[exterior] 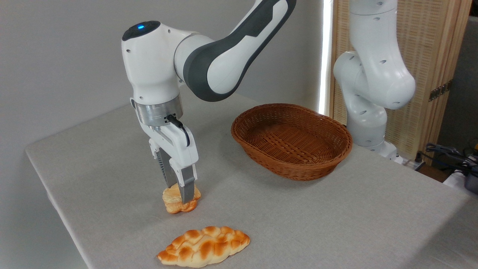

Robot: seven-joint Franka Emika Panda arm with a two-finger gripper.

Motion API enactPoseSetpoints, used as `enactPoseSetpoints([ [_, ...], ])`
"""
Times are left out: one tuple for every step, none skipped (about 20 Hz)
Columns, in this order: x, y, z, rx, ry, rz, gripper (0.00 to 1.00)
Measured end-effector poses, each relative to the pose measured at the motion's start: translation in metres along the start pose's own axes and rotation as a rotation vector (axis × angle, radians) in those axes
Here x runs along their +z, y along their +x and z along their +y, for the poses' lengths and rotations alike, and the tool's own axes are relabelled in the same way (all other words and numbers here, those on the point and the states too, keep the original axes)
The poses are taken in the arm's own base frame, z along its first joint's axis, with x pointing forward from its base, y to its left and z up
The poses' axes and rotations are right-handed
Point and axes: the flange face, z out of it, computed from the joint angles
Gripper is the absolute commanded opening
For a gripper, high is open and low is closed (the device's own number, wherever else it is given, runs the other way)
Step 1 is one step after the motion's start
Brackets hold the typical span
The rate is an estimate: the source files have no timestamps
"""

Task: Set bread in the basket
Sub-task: 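Close the gripper on the small round bread roll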

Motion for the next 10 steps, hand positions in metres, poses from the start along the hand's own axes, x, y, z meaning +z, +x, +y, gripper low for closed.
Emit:
enactPoseSetpoints([
  [0.0,0.0001,0.0001,0.001,0.0,0.0,0.54],
  [0.0002,0.0005,0.0006,0.003,0.0,0.0,0.53],
  [0.0005,0.0013,0.0016,0.006,-0.001,-0.001,0.51],
  [0.0008,0.0021,0.0026,0.008,-0.001,-0.001,0.5],
  [0.001,0.0026,0.0034,0.01,-0.001,-0.001,0.49],
  [0.0011,0.0029,0.0037,0.011,-0.001,-0.002,0.49],
  [0.0012,0.003,0.0038,0.011,-0.001,-0.002,0.49],
  [0.0012,0.003,0.0039,0.011,-0.001,-0.002,0.49],
  [0.0012,0.0031,0.0039,0.011,-0.001,-0.002,0.49],
  [0.0012,0.0031,0.0039,0.011,-0.001,-0.002,0.49],
])
